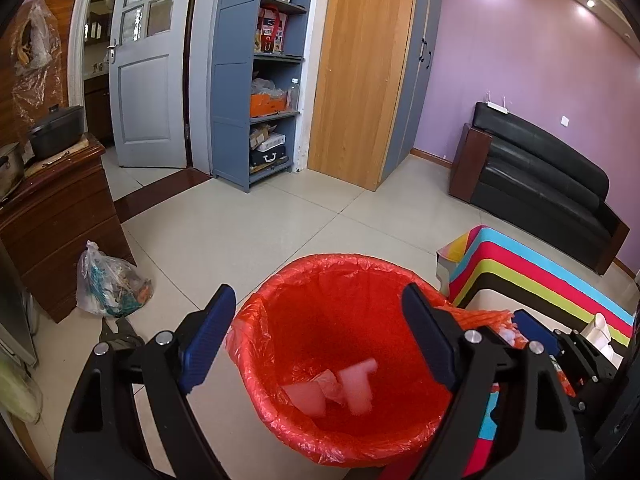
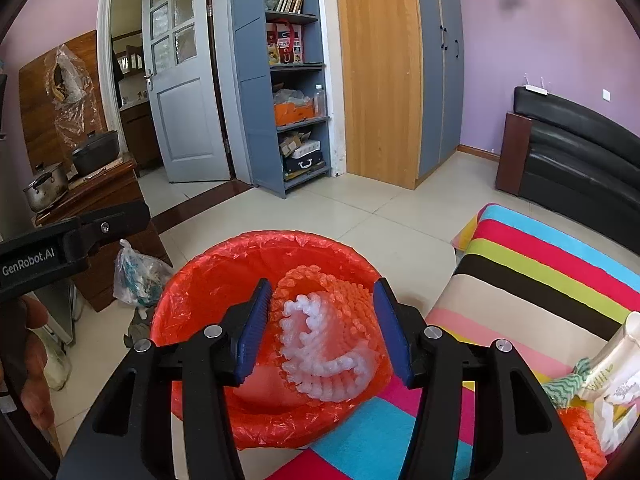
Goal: Collect trash
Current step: 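Carry the foam sheet and orange net over the bin and release both, then move both tools back to the table toward the remaining trash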
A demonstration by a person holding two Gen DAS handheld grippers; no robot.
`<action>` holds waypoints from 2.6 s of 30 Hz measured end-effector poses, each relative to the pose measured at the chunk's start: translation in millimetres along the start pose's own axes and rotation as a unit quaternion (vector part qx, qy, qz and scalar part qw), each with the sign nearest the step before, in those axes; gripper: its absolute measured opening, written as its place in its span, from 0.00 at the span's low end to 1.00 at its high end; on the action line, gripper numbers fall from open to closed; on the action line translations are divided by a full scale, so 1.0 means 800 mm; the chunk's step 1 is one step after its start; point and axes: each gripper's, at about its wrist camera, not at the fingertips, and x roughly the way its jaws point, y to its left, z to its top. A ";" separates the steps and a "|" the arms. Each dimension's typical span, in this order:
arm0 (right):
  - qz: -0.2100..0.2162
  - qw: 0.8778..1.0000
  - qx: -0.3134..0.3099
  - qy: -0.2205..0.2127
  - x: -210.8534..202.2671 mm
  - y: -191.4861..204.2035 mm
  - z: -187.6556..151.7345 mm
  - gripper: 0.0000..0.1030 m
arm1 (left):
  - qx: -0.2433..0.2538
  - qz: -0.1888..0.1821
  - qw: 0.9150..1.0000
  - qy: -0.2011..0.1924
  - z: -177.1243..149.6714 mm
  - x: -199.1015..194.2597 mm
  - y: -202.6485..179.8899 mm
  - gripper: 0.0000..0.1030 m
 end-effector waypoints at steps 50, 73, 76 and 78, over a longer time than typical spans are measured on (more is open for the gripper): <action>-0.104 0.992 0.028 -0.066 -0.150 -0.116 -0.050 0.82 | 0.098 -0.070 0.992 -0.031 -0.051 -0.031 -0.144 0.80; -0.210 0.973 0.082 -0.048 -0.231 -0.239 -0.134 0.82 | 0.179 -0.171 0.969 0.018 -0.143 -0.034 -0.312 0.80; -0.218 0.971 0.091 -0.040 -0.233 -0.250 -0.143 0.82 | 0.178 -0.187 0.965 0.042 -0.154 -0.026 -0.326 0.80; -0.220 0.970 0.099 -0.034 -0.233 -0.256 -0.148 0.82 | 0.179 -0.192 0.964 0.050 -0.158 -0.023 -0.332 0.80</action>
